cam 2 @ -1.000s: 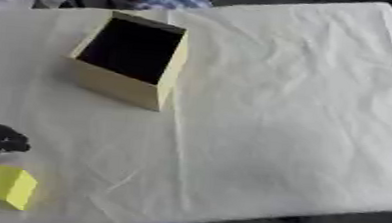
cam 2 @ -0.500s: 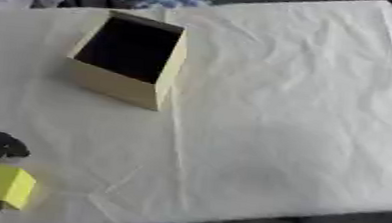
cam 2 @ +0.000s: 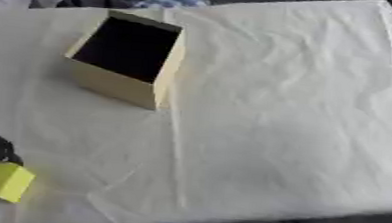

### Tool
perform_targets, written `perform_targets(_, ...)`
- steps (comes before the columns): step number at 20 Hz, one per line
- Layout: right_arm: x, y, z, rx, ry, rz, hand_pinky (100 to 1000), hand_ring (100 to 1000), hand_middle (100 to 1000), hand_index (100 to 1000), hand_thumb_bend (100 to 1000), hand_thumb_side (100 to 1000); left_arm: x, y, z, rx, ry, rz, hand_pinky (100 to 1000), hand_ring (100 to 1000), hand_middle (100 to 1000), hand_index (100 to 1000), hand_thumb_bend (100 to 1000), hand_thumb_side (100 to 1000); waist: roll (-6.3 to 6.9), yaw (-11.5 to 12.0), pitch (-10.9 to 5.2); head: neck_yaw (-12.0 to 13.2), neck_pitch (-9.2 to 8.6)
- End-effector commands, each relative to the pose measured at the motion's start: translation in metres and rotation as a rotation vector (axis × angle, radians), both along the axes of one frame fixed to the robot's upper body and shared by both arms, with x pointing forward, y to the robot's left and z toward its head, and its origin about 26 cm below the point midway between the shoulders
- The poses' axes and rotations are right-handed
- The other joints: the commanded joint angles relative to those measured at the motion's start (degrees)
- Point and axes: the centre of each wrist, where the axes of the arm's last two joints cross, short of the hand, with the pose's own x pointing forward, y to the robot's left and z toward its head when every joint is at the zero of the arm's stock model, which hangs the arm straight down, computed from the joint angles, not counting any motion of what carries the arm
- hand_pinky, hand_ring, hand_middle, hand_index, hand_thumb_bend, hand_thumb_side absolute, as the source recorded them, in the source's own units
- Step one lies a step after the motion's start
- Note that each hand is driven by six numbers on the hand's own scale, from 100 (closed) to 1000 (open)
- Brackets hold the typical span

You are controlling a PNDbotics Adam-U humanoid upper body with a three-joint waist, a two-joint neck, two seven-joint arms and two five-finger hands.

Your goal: Pick up objects on the table and place them in the box.

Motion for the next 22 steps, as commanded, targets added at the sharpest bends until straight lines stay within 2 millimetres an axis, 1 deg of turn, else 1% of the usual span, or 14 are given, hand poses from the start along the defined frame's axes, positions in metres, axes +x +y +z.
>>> perform_targets(1, -0.002, -0.002, 0.008, -0.020, -0.019, -0.004, 594, 657, 506, 690, 100, 902, 0.000, 0.006, 0.021, -0.021, -0.042, -0.011, 546, 666, 636, 775, 100, 259, -0.05, 0.12, -0.75, -0.43, 0.37)
perform_targets(7, -0.002, -0.003, 0.008, -0.026, -0.021, -0.007, 595, 658, 506, 690, 100, 900, 0.005, 0.010, 0.041, -0.098, -0.089, -0.044, 540, 662, 636, 777, 100, 237, -0.05, 0.19, -0.89, -0.10, 0.37)
perform_targets(13, -0.002, -0.003, 0.009, -0.033, -0.020, -0.005, 595, 658, 506, 690, 100, 900, 0.015, 0.006, 0.079, -0.210, -0.228, -0.134, 519, 647, 623, 772, 100, 231, 0.16, 0.27, -0.94, 0.61, 0.37)
perform_targets(17, -0.002, -0.003, 0.010, -0.037, -0.020, 0.001, 595, 658, 506, 690, 100, 900, 0.019, 0.000, 0.102, -0.268, -0.288, -0.190, 504, 634, 613, 765, 100, 230, 0.29, 0.00, -1.00, 0.83, 0.37)
perform_targets(22, -0.001, -0.001, 0.011, -0.044, -0.016, 0.017, 596, 659, 506, 691, 100, 898, 0.023, -0.015, 0.130, -0.334, -0.327, -0.248, 496, 628, 611, 767, 100, 238, 0.23, -0.76, -1.16, 1.59, 0.37)
